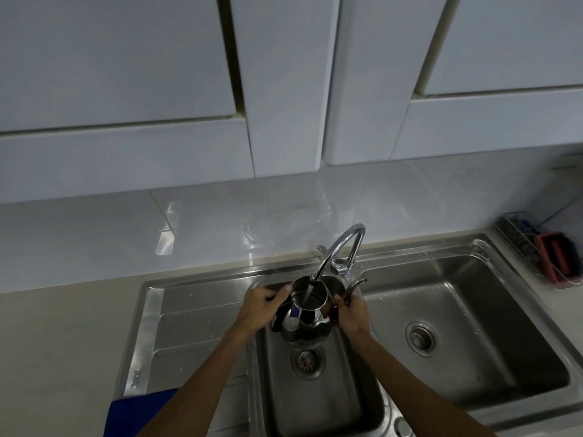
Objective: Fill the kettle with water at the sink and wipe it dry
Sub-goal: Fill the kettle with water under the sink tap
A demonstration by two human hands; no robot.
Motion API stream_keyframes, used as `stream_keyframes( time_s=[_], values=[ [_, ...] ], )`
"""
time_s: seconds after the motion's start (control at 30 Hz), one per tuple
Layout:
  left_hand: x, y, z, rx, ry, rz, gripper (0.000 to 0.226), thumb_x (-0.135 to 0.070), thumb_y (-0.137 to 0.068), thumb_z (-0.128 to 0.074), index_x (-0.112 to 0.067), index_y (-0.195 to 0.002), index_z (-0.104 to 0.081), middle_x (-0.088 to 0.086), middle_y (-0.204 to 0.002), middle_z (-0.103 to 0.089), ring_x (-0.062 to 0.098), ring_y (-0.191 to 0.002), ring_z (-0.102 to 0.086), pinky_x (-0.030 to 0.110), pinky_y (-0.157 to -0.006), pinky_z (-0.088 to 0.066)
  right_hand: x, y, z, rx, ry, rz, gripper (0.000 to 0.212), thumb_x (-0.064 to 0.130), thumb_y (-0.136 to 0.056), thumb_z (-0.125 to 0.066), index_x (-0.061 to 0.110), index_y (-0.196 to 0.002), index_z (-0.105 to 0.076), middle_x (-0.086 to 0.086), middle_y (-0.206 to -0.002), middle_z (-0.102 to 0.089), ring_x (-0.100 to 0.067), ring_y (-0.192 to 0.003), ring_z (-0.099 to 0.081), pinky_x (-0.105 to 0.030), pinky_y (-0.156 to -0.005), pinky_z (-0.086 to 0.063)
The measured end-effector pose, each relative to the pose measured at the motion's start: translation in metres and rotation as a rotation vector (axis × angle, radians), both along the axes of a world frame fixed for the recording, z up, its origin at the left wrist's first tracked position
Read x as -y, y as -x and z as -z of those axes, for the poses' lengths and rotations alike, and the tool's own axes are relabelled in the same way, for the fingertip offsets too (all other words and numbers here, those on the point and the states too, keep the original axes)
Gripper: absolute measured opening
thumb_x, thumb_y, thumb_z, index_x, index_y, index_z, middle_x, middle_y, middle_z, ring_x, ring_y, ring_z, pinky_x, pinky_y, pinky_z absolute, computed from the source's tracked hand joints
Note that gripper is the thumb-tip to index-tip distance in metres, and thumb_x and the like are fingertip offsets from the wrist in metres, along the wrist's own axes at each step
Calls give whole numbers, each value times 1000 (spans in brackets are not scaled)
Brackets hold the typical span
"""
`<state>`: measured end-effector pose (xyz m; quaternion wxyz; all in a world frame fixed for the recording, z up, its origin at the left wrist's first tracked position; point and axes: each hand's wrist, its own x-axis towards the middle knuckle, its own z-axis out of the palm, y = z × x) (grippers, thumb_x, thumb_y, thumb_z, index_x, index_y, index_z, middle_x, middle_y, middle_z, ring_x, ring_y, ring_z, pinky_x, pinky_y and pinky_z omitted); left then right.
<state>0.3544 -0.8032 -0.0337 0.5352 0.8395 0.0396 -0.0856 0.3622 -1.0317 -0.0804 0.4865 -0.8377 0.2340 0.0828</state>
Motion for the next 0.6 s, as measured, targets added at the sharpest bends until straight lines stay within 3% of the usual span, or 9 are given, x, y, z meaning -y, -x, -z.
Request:
stream_keyframes(
  time_s=[0.13, 0.23, 0.3, 0.4, 0.5, 0.6],
  values=[
    [-2, 0, 5, 2, 12, 18, 56, -44, -94, -61, -31, -40, -62, -13, -38, -54, -2, -39, -49, 20, -52, -37, -1, 1, -1, 7, -29, -10, 23, 27, -99, -56, 10, -105, -70, -12, -96, -75, -26, -90, -71, -45, -85, -58],
    [-3, 0, 7, -17, 7, 26, 58, -60, -88, -57, -21, -47, -65, -9, -40, -54, 2, -41, -50, 22, -54, -38, 0, 3, 0, 16, -44, 1, 23, 26, -98, -57, 9, -107, -70, -12, -97, -75, -27, -93, -71, -44, -86, -58],
    [-3, -1, 9, -27, 9, 34, 70, -74, -82, -53, -11, -55, -69, -7, -42, -55, 5, -43, -51, 23, -55, -39, 0, 4, -1, 9, -64, -4, 23, 25, -99, -57, 9, -108, -70, -12, -98, -75, -26, -94, -71, -44, -88, -57],
    [-3, 0, 6, -26, 8, 48, 75, -76, -80, -50, -6, -61, -71, -3, -45, -58, 8, -42, -54, 24, -53, -42, 2, 4, -1, 5, -79, 7, 22, 25, -99, -57, 9, -106, -69, -11, -98, -75, -25, -92, -70, -42, -85, -57],
    [-2, 2, 5, -33, 34, 51, 61, -67, -85, -54, -16, -56, -72, 1, -47, -63, 12, -43, -59, 26, -52, -46, 2, 6, -3, 5, -69, 17, 22, 25, -99, -57, 8, -106, -69, -10, -95, -74, -23, -85, -68, -32, -75, -50],
    [0, 2, 4, -10, 3, 26, 51, -57, -90, -58, -31, -48, -69, -10, -43, -61, 2, -43, -56, 25, -55, -44, 1, 7, -2, 10, -90, 31, 23, 25, -98, -58, 7, -108, -69, -12, -97, -75, -25, -88, -70, -35, -78, -55]
  ],
)
